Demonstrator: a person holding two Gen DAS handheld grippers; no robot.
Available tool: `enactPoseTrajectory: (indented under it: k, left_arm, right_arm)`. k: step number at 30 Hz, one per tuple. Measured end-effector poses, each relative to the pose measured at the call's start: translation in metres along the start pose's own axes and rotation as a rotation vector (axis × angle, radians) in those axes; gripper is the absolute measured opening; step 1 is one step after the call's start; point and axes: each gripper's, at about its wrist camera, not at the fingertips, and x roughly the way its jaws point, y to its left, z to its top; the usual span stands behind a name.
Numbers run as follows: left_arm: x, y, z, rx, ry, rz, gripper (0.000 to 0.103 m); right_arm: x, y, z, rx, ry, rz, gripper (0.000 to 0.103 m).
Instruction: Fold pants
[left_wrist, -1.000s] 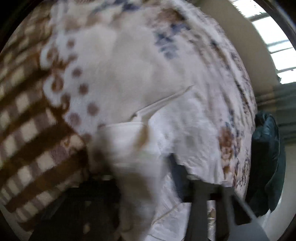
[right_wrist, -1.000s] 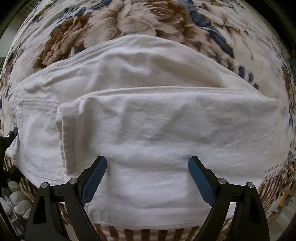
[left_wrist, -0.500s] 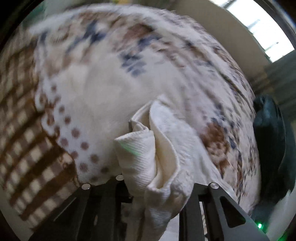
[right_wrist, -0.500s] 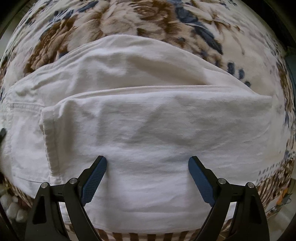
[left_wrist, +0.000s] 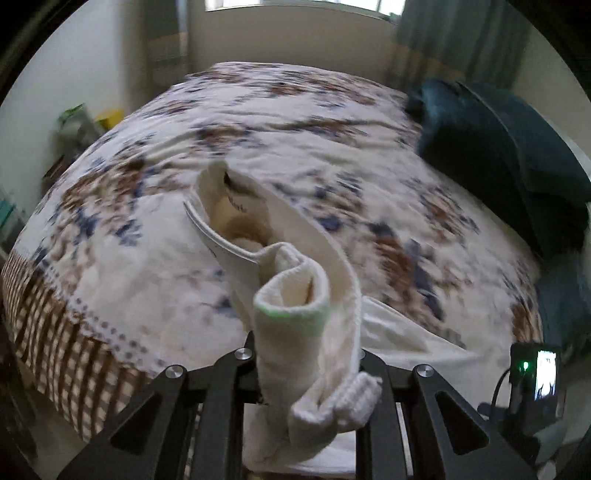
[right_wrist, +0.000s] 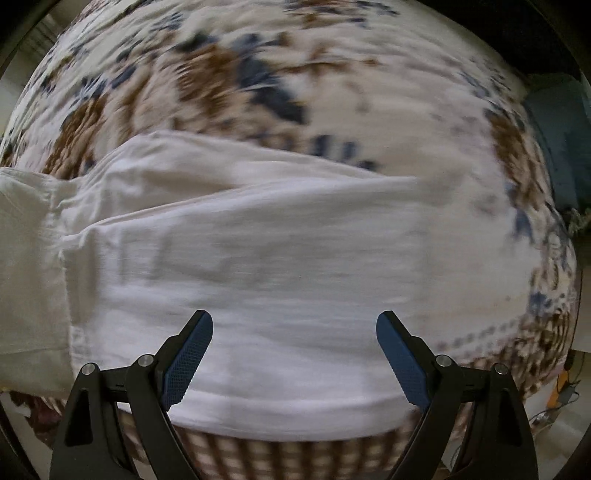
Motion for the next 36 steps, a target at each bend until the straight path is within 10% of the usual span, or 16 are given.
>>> enactPoseTrajectory:
  k: [23,29,31,36]
  left_arm:
    - [0.086,-0.200,-0.128,0.409,0.300,-0.027,0.015]
    - [0.077,-0.197,-0.118,0.350,0.415,-0.148,0.055]
    - [0.059,-0.194,-0.111,0.361,0.377,-0.180,0.099]
    - [0.037,-0.157,-0.085,0.231,0.370,-0.157,0.101]
  right_arm:
    - [0.043,-0.284,-0.023,0.322,0.050,-0.078,0.092]
    - [0.028,-0.315,-0.041,0.384,0.028,0.108,0.092]
    - [0.020,-0.320,-0.041,0.394,0.004,0.226,0.092]
    - [0.004,-0.310,-0.031,0.359,-0.022,0.513,0.090]
